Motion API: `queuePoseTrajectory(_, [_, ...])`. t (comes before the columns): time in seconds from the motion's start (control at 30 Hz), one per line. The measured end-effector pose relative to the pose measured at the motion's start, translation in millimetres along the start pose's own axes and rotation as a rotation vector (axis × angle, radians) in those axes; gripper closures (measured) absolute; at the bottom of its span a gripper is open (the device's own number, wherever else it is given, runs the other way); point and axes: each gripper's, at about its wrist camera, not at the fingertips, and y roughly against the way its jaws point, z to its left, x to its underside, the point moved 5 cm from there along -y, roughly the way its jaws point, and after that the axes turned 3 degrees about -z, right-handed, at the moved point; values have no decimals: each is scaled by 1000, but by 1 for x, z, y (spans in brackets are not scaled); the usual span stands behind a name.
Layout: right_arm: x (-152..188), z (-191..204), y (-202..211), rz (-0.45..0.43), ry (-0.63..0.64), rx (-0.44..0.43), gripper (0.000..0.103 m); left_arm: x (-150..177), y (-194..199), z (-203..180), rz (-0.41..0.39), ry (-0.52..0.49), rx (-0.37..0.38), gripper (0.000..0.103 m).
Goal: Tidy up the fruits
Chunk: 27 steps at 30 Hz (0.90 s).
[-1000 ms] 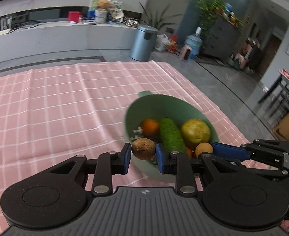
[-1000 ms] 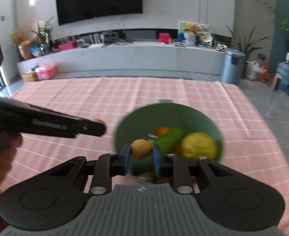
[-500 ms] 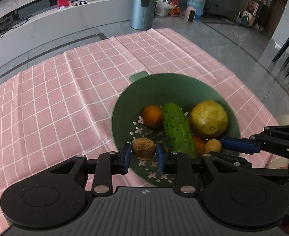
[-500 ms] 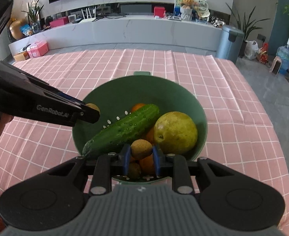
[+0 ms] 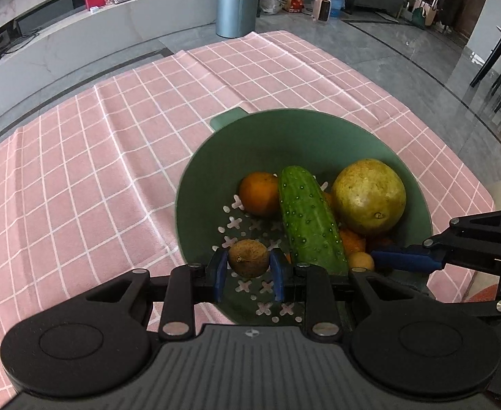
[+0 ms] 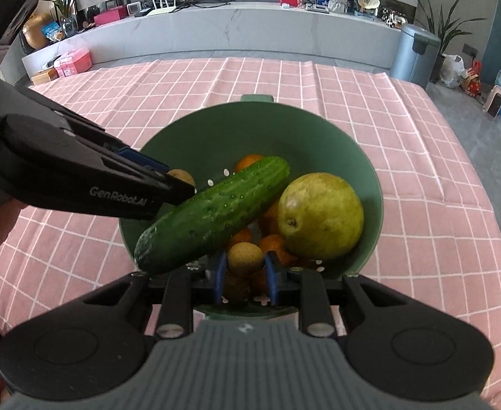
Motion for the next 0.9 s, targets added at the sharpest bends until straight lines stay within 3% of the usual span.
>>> queuePoseTrajectory(0.27, [1, -1, -3, 13, -20, -11, 83, -2, -7, 1, 22, -7, 10, 72])
queuePoseTrajectory(0.4, [0, -1, -2, 14, -22, -15, 81, -2, -7, 2, 21, -7, 10, 65])
queuePoseTrajectory(0.5, [-1, -2, 2, 5, -22, -6, 71, -3, -2, 1, 3, -8, 14, 59])
queuePoseTrajectory(0.57, [-2, -2, 7, -5, -16, 0, 70, -5, 3, 2, -9, 0, 3, 56])
queuePoseTrajectory(0.77, [-8, 2, 30, -55, 6, 19, 67, -10, 41, 6, -112, 33, -23, 54])
queuePoseTrajectory(0.9, [-13, 6, 54, -117, 8, 33, 57, -9, 80, 4, -205, 56, -55, 47])
